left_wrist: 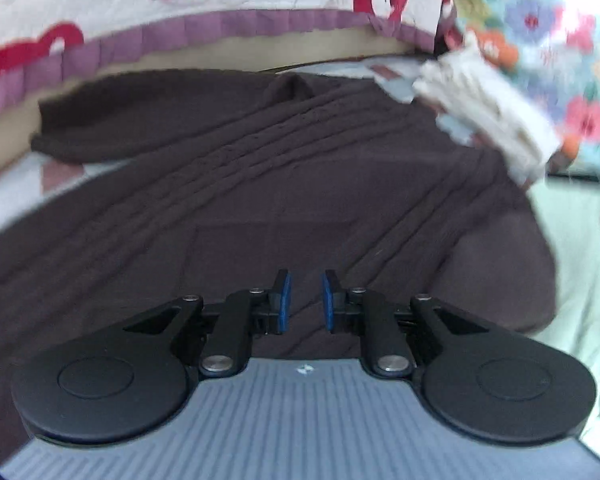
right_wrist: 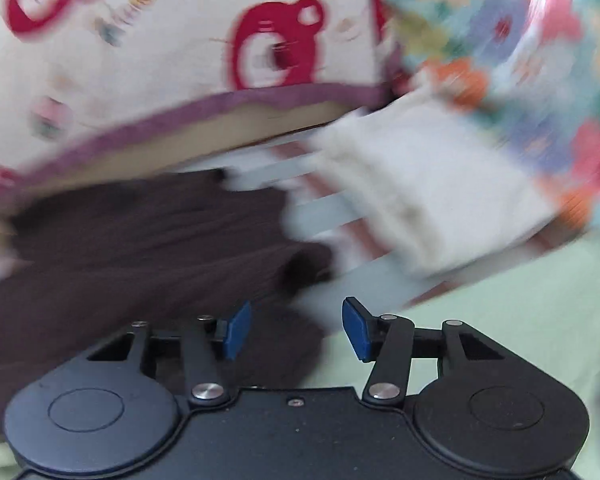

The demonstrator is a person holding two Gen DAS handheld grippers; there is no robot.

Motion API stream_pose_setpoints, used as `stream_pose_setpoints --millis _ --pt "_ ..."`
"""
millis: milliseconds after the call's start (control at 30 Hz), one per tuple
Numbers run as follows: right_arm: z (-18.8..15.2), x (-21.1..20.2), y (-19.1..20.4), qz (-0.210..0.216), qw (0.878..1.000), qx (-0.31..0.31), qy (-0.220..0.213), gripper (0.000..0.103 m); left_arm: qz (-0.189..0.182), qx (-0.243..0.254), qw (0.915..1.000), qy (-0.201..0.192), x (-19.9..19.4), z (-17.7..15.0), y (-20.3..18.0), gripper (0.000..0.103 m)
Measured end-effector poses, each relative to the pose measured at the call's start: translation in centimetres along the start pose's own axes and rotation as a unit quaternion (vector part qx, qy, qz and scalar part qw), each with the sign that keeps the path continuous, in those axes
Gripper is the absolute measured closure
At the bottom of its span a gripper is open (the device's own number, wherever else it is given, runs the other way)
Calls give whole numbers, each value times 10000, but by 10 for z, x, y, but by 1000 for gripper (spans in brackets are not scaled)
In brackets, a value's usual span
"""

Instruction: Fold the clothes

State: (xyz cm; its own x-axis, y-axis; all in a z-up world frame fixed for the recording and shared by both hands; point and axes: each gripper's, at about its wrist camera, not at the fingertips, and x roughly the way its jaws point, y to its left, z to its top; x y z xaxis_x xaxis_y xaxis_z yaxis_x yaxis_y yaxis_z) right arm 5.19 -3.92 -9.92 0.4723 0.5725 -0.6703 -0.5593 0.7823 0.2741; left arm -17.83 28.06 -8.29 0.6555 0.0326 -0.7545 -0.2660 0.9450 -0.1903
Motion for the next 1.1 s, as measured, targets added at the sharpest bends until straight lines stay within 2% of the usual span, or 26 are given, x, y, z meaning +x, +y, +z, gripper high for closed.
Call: stream_pose_setpoints --millis 33,100,167,233,267,333,400,433,467,500,533,567,633,667,733,767,867,933,1000,1100 --pt "-6 -5 -2 442 9988 57 207 47 -41 -21 10000 0 1 -1 0 87" --pt "-20 -10 1 1029 9924 -146 663 45 -170 -34 9998 76 4 -3 -3 87" --pt "-36 -14 16 1235 9852 -668 984 40 -287 -3 9995 149 7 -6 -6 87" --pt "-54 -15 36 1173 9776 -1337 1121 37 -278 144 9993 204 9 -8 -11 82" --pt "-62 -14 48 1009 9731 -1704 1180 37 -52 336 9991 262 12 -10 -14 76" --pt "-76 -3 75 243 9606 -2458 1276 37 479 757 9952 394 19 -16 -22 73" --pt "-88 9 96 -209 9439 -3057 1230 37 529 788 9943 485 26 -21 -18 73" --pt "-93 14 103 -270 9394 -3210 1174 37 467 654 9954 513 28 -21 -14 73" --pt "-94 18 107 -239 9402 -3196 1150 37 391 486 9966 536 31 -21 -8 73" --pt "-93 21 108 -192 9444 -3078 1142 38 362 378 9973 524 31 -21 -3 73" --pt "-90 21 107 -90 9504 -2896 1134 44 385 305 9977 465 30 -20 0 73" --pt "-87 20 107 36 9556 -2715 1147 57 392 253 9982 380 29 -17 2 73" --pt "-80 14 108 167 9585 -2565 1234 80 237 84 9995 178 23 -13 7 73" --pt "-77 10 110 140 9583 -2531 1322 84 111 -24 9999 81 20 -11 8 73" --pt "-69 -1 118 69 9611 -2401 1362 84 -274 -245 9993 -21 12 -10 12 73" --pt "-63 -7 121 225 9652 -2225 1357 84 -470 -307 9984 -31 9 -10 13 73" --pt "-41 -24 113 1209 9760 -1053 1475 84 -1054 -429 9935 -10 5 -9 14 73" --pt "-28 -23 104 1875 9679 -190 1665 84 -1292 -567 9900 10 3 -10 16 71" --pt "-26 -18 101 2370 9514 434 1918 84 -1510 -744 9857 31 2 -12 18 65" --pt "-37 -5 107 3071 9104 1352 2421 84 -1508 -773 9855 -60 -2 -12 16 63"
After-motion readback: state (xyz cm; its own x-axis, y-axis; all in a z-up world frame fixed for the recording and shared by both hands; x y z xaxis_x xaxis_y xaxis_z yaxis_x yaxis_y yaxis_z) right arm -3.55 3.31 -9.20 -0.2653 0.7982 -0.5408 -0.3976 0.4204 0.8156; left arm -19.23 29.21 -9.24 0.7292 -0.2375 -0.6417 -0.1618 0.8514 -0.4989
